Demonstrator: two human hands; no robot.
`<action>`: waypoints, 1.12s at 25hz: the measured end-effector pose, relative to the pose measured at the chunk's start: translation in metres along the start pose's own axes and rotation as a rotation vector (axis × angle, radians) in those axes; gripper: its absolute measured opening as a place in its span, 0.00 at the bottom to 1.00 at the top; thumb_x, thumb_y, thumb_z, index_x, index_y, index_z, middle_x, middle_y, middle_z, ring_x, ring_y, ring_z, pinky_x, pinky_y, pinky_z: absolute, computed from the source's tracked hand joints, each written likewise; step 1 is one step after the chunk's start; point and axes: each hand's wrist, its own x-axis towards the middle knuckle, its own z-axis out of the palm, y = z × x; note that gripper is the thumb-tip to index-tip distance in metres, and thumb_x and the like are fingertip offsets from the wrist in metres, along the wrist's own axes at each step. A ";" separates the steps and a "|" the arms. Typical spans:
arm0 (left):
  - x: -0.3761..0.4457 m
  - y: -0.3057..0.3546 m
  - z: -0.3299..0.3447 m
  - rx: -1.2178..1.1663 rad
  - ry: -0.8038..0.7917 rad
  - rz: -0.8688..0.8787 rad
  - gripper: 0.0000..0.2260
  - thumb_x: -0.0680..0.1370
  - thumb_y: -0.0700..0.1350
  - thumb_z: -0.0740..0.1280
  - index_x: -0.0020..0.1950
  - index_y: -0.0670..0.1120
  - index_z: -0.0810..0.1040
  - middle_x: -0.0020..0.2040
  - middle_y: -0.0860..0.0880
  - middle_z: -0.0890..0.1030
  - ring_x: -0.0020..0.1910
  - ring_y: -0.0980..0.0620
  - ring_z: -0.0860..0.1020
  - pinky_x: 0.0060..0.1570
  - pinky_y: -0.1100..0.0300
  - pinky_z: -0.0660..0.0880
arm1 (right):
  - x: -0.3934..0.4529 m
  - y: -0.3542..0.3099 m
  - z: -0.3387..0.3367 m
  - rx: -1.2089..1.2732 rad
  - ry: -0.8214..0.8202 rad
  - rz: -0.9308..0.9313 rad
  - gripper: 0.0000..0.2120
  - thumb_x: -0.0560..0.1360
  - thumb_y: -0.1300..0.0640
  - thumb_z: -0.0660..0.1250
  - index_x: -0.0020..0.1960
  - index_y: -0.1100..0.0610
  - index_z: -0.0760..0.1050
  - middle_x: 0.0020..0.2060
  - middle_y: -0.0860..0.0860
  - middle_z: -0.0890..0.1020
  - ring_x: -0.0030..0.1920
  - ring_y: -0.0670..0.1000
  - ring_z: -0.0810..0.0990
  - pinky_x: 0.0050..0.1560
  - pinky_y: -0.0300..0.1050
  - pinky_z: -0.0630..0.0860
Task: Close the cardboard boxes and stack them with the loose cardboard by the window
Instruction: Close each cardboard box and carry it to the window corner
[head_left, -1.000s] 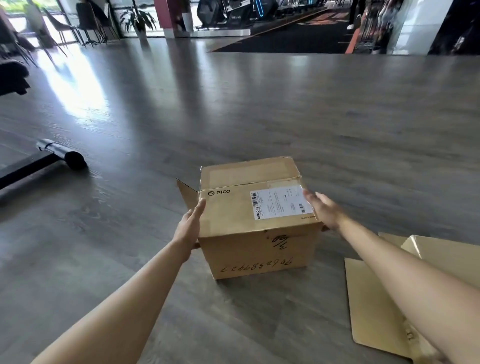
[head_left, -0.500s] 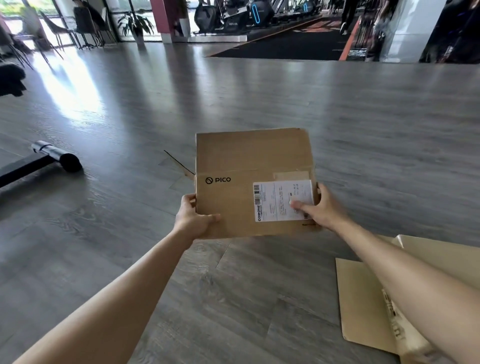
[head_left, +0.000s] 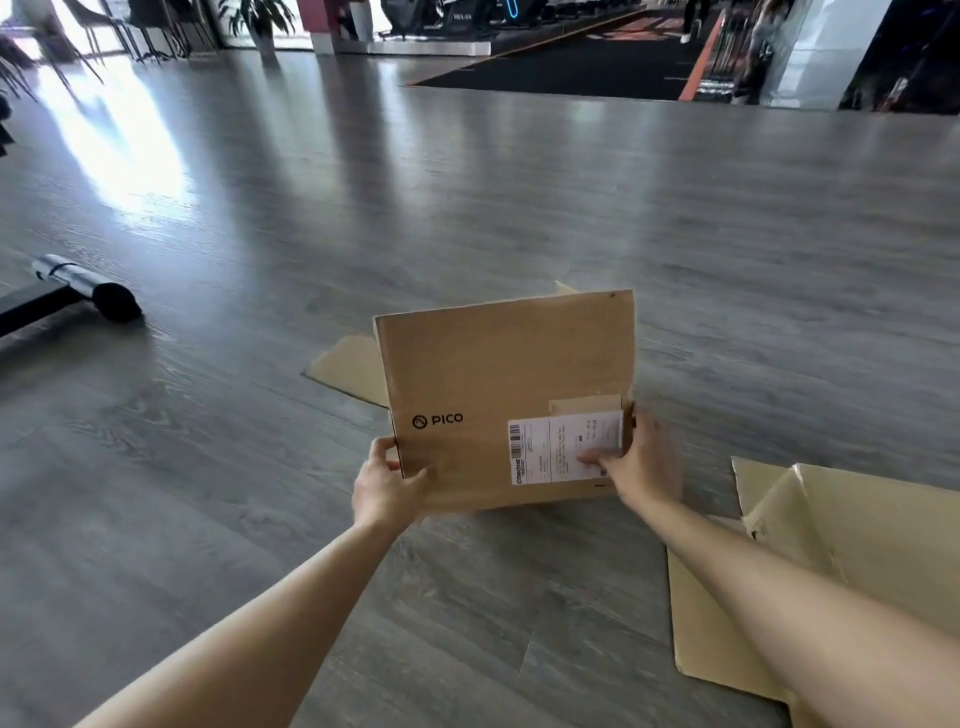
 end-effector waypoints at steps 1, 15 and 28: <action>-0.002 -0.008 0.003 0.005 -0.016 -0.007 0.27 0.71 0.54 0.75 0.69 0.56 0.71 0.49 0.56 0.80 0.43 0.54 0.81 0.42 0.59 0.76 | -0.007 0.009 0.005 0.010 -0.013 0.013 0.37 0.61 0.41 0.81 0.63 0.53 0.70 0.56 0.51 0.79 0.54 0.56 0.80 0.49 0.54 0.79; -0.002 -0.054 0.025 0.312 -0.259 0.009 0.49 0.71 0.59 0.76 0.81 0.50 0.49 0.71 0.46 0.75 0.66 0.42 0.76 0.62 0.51 0.74 | -0.042 0.053 0.011 -0.112 -0.440 -0.093 0.37 0.69 0.46 0.76 0.74 0.48 0.63 0.70 0.48 0.71 0.70 0.53 0.71 0.67 0.47 0.69; -0.028 -0.004 -0.031 0.326 0.138 0.469 0.46 0.65 0.74 0.71 0.76 0.50 0.68 0.68 0.50 0.77 0.67 0.49 0.74 0.64 0.48 0.74 | -0.052 0.011 -0.062 -0.085 -0.152 -0.185 0.47 0.67 0.40 0.78 0.79 0.48 0.59 0.68 0.53 0.77 0.65 0.56 0.77 0.58 0.52 0.79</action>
